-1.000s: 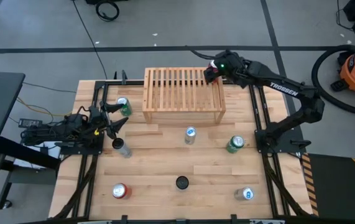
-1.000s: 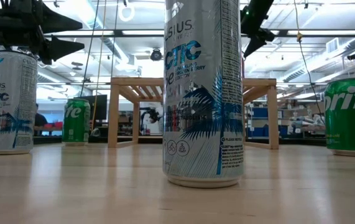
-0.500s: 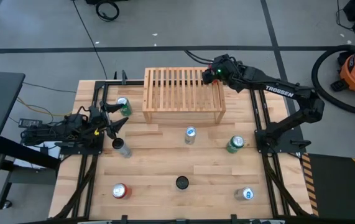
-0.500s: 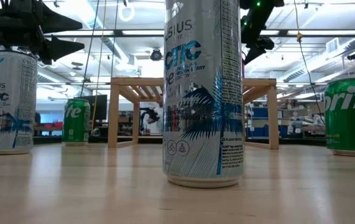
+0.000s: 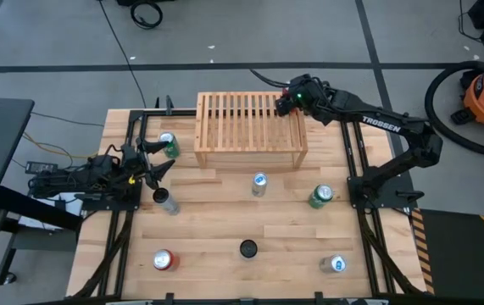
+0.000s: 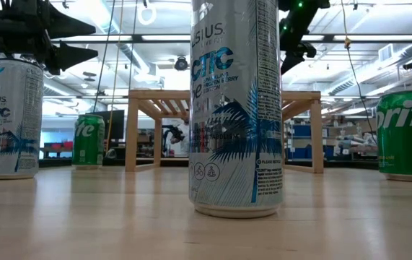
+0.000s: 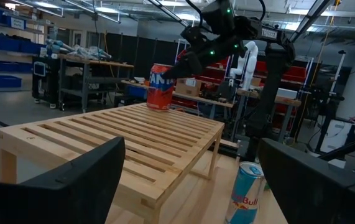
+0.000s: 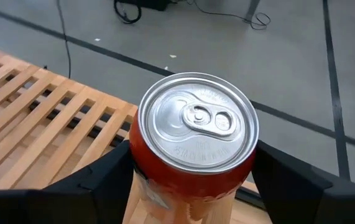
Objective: Place canned beverage on shelf
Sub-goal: Put the top red soda can on the shelf, then put the right green soda can on the shelf
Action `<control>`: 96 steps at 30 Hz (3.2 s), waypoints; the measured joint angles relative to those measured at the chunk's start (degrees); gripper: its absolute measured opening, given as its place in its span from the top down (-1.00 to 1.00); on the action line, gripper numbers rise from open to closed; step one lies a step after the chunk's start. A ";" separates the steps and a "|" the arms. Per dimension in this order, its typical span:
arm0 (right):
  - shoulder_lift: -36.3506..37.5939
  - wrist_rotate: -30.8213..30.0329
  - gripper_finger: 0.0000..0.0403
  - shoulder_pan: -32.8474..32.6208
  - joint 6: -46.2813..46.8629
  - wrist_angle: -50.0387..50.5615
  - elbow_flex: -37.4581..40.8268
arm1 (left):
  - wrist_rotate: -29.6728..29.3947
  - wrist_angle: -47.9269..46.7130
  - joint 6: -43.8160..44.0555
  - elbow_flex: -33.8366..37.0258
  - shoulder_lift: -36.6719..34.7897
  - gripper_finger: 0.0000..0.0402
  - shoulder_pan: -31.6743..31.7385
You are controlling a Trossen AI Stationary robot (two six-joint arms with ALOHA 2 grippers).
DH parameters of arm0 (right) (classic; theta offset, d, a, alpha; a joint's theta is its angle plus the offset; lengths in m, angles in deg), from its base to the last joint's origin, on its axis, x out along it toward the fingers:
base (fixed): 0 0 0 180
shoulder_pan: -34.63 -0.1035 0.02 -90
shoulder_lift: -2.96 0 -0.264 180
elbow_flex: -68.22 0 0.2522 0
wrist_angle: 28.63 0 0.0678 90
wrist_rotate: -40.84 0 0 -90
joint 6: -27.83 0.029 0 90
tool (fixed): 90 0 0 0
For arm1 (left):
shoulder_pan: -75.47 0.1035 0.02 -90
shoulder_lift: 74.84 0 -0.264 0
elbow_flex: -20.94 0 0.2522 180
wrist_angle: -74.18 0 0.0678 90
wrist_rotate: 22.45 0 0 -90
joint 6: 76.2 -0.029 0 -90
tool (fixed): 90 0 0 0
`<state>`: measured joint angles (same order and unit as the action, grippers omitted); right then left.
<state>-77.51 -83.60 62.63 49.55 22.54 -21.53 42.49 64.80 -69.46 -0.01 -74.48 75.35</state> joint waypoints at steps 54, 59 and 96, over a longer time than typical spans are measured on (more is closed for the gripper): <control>4.11 53.15 -0.49 22.25 -39.76 -4.15 2.80 | 0.00 0.50 0.17 0.00 0.00 -0.84 0.00; 4.11 52.94 -0.49 23.21 -40.44 -3.96 2.82 | 0.00 0.52 0.20 0.00 0.01 -0.84 0.00; 10.25 53.61 -0.85 23.32 -41.59 -0.47 3.04 | 0.00 1.64 0.07 0.00 0.02 -0.84 0.00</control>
<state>-67.26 -30.00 85.94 7.97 22.07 -18.49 42.49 66.44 -69.39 -0.01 -74.46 75.35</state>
